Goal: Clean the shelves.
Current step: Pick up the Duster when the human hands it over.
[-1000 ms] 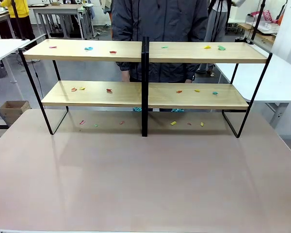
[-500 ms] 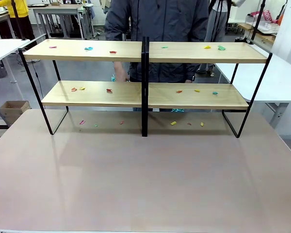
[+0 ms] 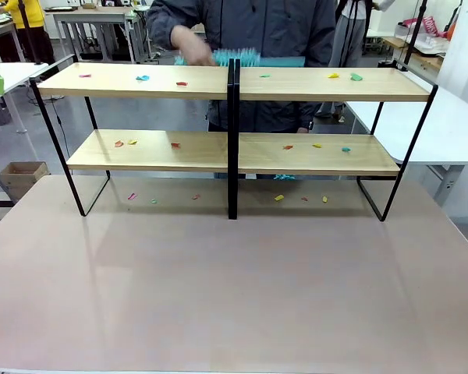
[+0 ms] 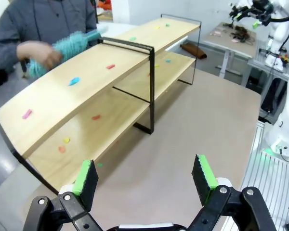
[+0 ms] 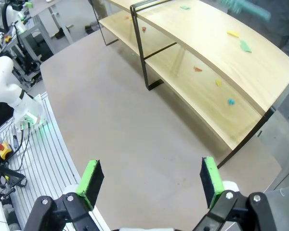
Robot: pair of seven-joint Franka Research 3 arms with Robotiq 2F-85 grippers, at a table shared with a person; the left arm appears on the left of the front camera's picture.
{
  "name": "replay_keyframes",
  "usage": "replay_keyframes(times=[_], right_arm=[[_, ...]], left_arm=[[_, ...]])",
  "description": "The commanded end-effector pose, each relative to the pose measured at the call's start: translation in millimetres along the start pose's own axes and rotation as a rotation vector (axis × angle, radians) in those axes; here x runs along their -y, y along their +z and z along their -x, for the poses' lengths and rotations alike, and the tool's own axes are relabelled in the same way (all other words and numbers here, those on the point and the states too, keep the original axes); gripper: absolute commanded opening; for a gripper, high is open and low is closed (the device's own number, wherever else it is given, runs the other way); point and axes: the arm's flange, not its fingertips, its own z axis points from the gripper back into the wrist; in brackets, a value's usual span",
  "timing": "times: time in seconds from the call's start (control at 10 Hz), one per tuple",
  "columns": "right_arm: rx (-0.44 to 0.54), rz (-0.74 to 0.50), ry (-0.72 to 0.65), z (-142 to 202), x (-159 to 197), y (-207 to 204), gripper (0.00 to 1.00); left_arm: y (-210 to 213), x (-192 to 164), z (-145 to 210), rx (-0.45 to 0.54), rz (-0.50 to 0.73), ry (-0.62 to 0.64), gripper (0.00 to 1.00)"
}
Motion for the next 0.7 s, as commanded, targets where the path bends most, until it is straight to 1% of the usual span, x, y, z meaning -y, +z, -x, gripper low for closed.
replay_keyframes(times=[0.0,0.2,0.4,0.6], right_arm=[[0.011,-0.033,0.023,-6,2,1,1.0],[-0.003,-0.047,0.032,-8,5,-3,1.0],[0.003,-0.063,0.025,-11,5,-1,1.0],[0.06,-0.057,0.035,-24,-5,14,1.0]], left_arm=[[-1,14,15,-0.007,-0.054,0.048,1.0],[12,18,14,0.01,-0.109,0.093,1.0],[24,20,7,0.019,-0.133,0.088,1.0],[24,20,5,0.017,-0.125,0.072,1.0]])
